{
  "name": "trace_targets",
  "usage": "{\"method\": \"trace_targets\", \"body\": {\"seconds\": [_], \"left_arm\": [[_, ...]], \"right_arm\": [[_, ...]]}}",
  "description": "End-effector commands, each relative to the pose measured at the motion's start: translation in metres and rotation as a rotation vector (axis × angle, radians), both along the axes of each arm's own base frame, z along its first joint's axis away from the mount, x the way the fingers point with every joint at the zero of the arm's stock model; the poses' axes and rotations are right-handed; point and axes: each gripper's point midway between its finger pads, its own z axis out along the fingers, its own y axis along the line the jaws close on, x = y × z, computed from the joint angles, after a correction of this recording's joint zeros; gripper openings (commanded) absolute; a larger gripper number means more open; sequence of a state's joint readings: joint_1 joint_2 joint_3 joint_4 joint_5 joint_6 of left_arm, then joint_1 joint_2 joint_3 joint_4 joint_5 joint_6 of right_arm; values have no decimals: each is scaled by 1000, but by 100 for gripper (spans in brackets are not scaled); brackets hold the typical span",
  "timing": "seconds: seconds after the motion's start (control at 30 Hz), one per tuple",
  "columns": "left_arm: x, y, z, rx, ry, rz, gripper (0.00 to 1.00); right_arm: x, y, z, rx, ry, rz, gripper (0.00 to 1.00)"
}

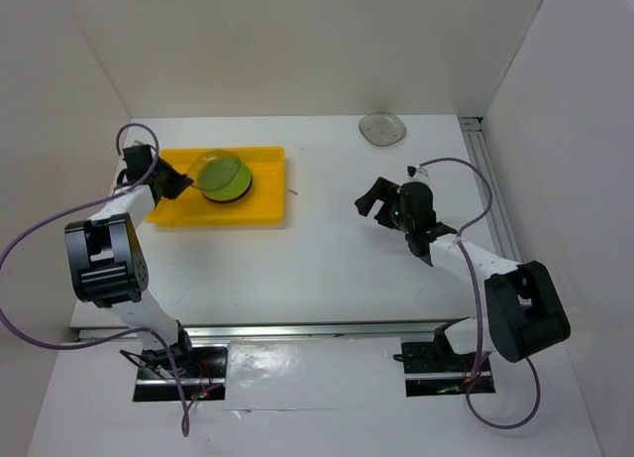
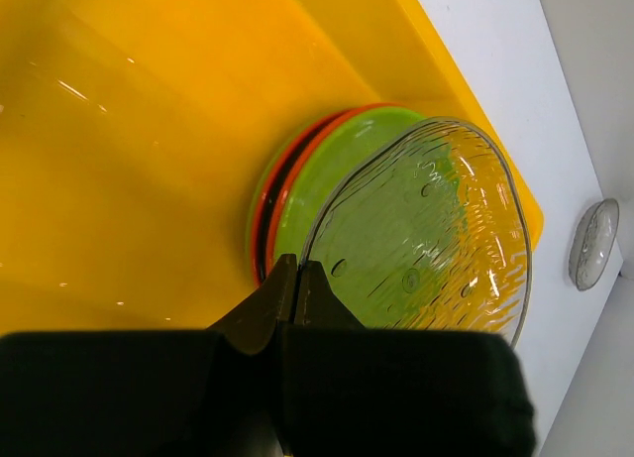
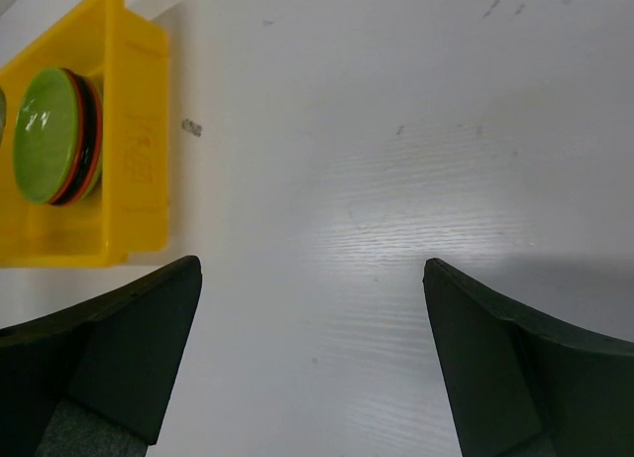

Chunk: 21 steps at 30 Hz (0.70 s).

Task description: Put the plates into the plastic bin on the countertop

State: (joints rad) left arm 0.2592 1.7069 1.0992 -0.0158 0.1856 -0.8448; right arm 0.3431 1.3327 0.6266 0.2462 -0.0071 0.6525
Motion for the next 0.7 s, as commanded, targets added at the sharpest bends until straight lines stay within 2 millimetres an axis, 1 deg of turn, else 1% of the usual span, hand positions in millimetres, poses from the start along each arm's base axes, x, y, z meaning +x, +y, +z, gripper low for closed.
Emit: {"method": "trace_targets", "body": {"seconds": [0.0,0.03,0.07,0.1,0.13,0.17,0.2,0.27,0.3,0.33,0.37,0.4,0.43,0.47,0.5,0.53,0.57,0.6,0.63,0.67], "left_arm": [[16,-18,13,3,-59,-55,0],[17,-18,11,0,-47,-55,1],[17,-16,11,5,-46,-47,6],[15,-16,9,3,-35,-47,23],[15,-16,9,3,-35,-47,32],[15,-16,9,3,-35,-47,45],[17,-17,13,-1,-45,-55,68],[18,-17,15,-1,-44,-55,73],[18,-17,21,2,-57,-55,77],[17,-17,26,5,-68,-55,85],[15,-18,28,6,-71,-55,85],[15,-20,42,20,-100,-54,87],[12,-22,48,33,-105,-48,87],[6,-24,51,49,-91,-46,91],[6,-21,66,80,-104,-20,93],[1,-34,87,124,-133,-50,95],[-5,-40,95,150,-138,-52,98],[-9,-46,105,165,-147,-51,100],[-13,-53,112,183,-163,-65,100],[-20,-67,129,190,-206,-87,100]], "right_arm": [[11,-15,10,35,-55,-25,100],[10,-16,8,43,-52,-17,100],[9,-14,12,49,-61,-8,100],[9,-21,9,47,-53,-23,100],[8,-19,12,53,-60,-15,100],[8,-19,15,55,-69,-15,100],[9,-23,15,45,-73,-21,100],[14,-26,23,52,-83,-25,100],[15,-30,23,51,-83,-34,100],[19,-34,22,55,-79,-40,100],[19,-35,23,63,-77,-33,100],[26,-45,24,89,-74,-68,100],[28,-52,21,102,-59,-87,100],[33,-58,11,117,-26,-111,100],[42,-67,11,146,-16,-144,100],[51,-89,-13,152,42,-201,100],[57,-96,-24,171,69,-210,100],[64,-104,-34,181,88,-217,100],[84,-111,-29,191,59,-219,100],[92,-125,-58,196,119,-248,100]]}}
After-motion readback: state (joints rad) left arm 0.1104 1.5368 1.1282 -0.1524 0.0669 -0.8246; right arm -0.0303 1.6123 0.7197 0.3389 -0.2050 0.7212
